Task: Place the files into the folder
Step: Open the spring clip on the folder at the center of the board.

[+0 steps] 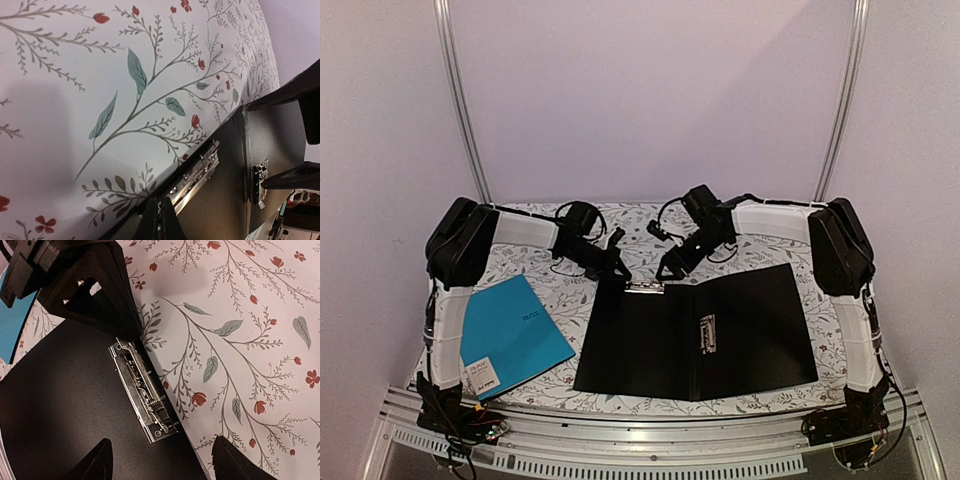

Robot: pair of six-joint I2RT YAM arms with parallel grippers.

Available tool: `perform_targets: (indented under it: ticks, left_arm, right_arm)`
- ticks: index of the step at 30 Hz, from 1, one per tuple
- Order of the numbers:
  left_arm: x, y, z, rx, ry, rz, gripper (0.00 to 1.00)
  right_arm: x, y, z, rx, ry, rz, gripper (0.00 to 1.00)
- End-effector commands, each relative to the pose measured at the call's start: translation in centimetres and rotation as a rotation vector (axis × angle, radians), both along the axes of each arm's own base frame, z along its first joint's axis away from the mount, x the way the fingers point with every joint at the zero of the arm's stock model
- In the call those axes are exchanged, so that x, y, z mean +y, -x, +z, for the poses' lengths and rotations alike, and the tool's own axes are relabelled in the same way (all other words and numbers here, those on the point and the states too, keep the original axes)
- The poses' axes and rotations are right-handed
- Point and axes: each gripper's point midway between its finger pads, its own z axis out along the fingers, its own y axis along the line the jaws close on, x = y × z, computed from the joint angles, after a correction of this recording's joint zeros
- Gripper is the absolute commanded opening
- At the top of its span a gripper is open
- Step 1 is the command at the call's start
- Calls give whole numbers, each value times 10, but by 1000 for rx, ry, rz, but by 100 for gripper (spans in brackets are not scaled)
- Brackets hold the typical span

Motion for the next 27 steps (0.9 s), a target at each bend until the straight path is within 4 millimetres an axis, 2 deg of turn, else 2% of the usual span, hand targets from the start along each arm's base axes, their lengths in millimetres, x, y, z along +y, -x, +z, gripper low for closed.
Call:
perform_targets:
  ticks: [1, 5, 10, 15, 27]
  left_arm:
    - [0, 7, -14, 16, -42, -25, 0]
    - [0, 8, -16, 15, -42, -29, 0]
    - [1, 9, -16, 17, -46, -29, 0]
    - [1, 10, -17, 23, -46, -30, 0]
    - [1, 12, -17, 28, -43, -28, 0]
  right_arm:
    - [4, 0, -17, -26, 33, 74, 68]
    - [9, -5, -26, -35, 62, 99, 67]
    - [16, 0, -31, -31, 87, 144, 65]
    - [15, 7, -46, -28, 154, 186, 62]
    - [14, 8, -66, -59, 255, 236, 51]
